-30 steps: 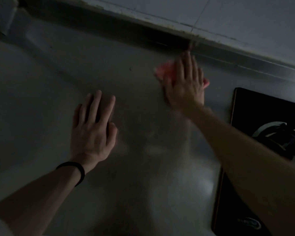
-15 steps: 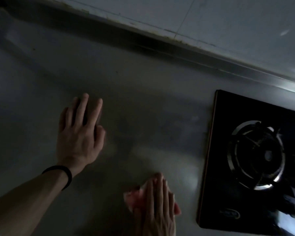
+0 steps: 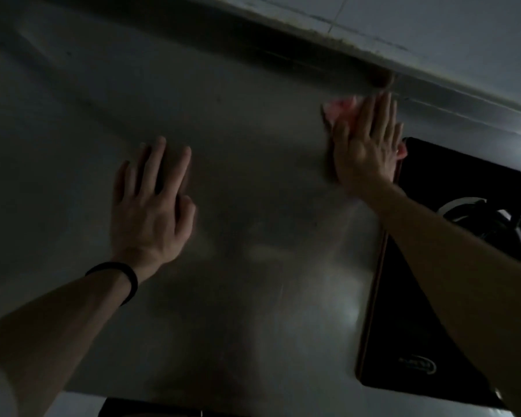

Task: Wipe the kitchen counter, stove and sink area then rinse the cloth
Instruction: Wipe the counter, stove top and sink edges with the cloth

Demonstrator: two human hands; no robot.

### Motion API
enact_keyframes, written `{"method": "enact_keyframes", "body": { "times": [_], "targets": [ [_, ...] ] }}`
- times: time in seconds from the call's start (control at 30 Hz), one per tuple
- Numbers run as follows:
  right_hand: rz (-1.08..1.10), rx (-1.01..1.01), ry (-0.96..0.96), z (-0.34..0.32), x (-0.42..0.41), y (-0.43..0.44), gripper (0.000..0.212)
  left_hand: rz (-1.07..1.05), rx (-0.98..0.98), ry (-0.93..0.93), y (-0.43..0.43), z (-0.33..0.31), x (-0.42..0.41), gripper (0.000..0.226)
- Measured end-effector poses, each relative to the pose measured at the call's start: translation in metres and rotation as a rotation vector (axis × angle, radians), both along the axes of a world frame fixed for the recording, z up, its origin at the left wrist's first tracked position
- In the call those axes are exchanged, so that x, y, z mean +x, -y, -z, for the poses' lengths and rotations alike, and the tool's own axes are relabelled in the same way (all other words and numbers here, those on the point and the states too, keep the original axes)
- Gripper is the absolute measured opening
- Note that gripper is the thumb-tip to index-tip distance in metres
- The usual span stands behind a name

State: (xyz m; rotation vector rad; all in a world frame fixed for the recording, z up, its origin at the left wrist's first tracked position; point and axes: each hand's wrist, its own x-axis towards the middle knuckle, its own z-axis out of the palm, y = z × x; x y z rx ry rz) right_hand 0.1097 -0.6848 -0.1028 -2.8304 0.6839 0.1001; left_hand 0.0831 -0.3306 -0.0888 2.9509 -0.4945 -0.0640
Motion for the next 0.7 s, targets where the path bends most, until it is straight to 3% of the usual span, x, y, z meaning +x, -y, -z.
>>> {"method": "enact_keyframes", "body": {
  "times": [0.17,0.37,0.43,0.5,0.6,0.7],
  "targets": [
    [0.008,-0.012,0.045,-0.007,-0.037,-0.031,0.071,-0.008,-0.009,-0.007,-0.001,0.001,-0.001,0.071],
    [-0.187,-0.015,-0.020,-0.024,-0.274,-0.153,0.064,-0.009,-0.017,-0.015,0.001,-0.002,0.000,0.071],
    [-0.161,-0.054,-0.025,-0.022,-0.310,-0.174,0.066,-0.007,-0.012,-0.019,0.000,-0.001,0.001,0.072],
    [-0.135,-0.041,0.024,-0.021,-0.309,-0.180,0.067,-0.006,-0.012,-0.014,0.000,0.000,0.001,0.072],
    [-0.269,0.006,0.049,-0.019,-0.300,-0.168,0.061,-0.005,-0.010,-0.005,0.000,0.000,0.001,0.072],
    [-0.344,0.103,0.063,-0.012,-0.237,-0.125,0.070,-0.005,-0.013,0.005,0.000,0.001,0.000,0.072]
  ]
}}
